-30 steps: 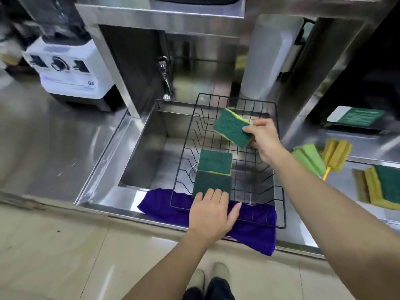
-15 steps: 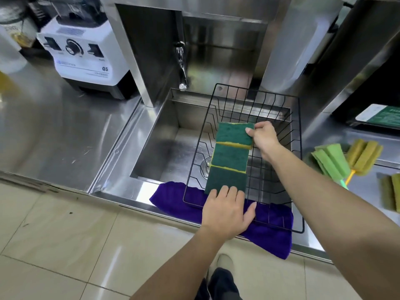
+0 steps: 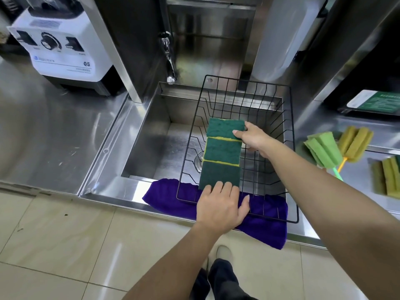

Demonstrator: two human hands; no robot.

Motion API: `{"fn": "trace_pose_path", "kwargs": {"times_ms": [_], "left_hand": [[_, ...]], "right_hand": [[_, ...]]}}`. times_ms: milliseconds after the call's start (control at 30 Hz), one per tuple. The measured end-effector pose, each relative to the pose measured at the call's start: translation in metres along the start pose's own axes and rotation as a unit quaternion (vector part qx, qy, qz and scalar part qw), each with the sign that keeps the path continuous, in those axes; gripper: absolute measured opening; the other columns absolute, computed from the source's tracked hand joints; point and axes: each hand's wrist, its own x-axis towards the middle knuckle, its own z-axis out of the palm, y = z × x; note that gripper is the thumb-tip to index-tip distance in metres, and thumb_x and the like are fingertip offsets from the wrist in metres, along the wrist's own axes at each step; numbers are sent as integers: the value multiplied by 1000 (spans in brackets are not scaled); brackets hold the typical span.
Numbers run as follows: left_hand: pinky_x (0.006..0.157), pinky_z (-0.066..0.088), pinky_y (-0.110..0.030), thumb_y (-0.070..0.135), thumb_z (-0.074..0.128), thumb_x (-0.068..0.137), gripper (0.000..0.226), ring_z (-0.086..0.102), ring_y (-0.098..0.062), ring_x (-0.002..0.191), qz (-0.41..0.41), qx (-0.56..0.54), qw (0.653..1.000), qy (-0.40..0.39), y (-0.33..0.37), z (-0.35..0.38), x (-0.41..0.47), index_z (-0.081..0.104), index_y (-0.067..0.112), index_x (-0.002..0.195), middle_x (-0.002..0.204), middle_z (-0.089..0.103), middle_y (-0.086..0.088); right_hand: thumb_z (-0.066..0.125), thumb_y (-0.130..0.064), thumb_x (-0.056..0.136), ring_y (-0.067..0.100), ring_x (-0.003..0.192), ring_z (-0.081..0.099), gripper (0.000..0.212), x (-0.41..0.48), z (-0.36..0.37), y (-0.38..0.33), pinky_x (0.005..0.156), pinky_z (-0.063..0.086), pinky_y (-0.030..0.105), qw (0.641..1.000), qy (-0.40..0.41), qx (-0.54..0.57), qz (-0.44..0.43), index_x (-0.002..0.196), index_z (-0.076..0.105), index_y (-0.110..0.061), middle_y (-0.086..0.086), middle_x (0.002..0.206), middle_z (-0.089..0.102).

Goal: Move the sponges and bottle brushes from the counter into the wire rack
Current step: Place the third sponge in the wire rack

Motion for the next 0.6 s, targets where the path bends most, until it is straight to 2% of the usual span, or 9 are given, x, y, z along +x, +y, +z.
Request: {"fn": "trace_pose_path", "kwargs": {"times_ms": [67, 167, 267, 400, 467, 533, 600], "left_hand": [[51, 33, -31, 39, 47, 89, 39, 46, -22, 55, 3, -2, 1000, -5, -1, 0, 0, 54, 13, 62, 59, 49, -2], [52, 33, -32, 38, 46, 90, 38, 46, -23, 56, 3, -2, 1000, -10, -1, 0, 0, 54, 13, 63, 60, 48, -3], [58, 34, -35, 37, 44, 92, 36, 47, -24, 61, 14, 3, 1000, -21, 0, -1, 2, 56, 11, 70, 67, 50, -4], [65, 34, -38, 39, 43, 94, 38, 46, -26, 65, 66, -10, 996, -54, 17, -3, 7, 56, 10, 74, 69, 51, -6], [64, 34, -37, 41, 42, 93, 40, 47, -27, 64, 73, -21, 995, -66, 30, -2, 12, 55, 10, 72, 68, 52, -6], [63, 35, -36, 44, 40, 93, 42, 49, -26, 63, 90, -40, 993, -73, 47, -1, 17, 56, 11, 71, 67, 54, -6], [62, 38, -34, 46, 38, 91, 45, 52, -26, 63, 108, -51, 989, -90, 60, 0, 23, 57, 11, 71, 68, 57, -6]], "right_hand": [[52, -24, 94, 23, 110, 52, 43, 0, 1, 0, 88, 40, 32, 1000, 16, -7, -4, 133, 42, -10, 9, 138, 51], [55, -26, 92, 28, 117, 52, 43, -5, -5, 0, 91, 42, 33, 998, 56, -20, -14, 129, 47, -5, 12, 133, 54], [58, -25, 90, 25, 107, 55, 31, -13, -20, 3, 85, 41, 30, 995, 92, -11, -40, 114, 58, -7, 10, 115, 60], [59, -21, 87, 28, 101, 61, 6, -24, -52, 21, 89, 51, 43, 985, 161, 29, -60, 89, 61, -16, 4, 94, 61], [57, -14, 87, 25, 83, 62, 8, -30, -65, 26, 73, 53, 36, 977, 188, 65, -72, 79, 59, -17, 4, 79, 61], [54, -8, 87, 16, 63, 55, 17, -41, -83, 38, 54, 45, 22, 967, 224, 103, -72, 72, 57, -17, -1, 67, 56], [52, -4, 86, 10, 58, 50, 27, -49, -104, 57, 50, 40, 18, 957, 251, 124, -69, 64, 54, -20, -3, 64, 54]]}}
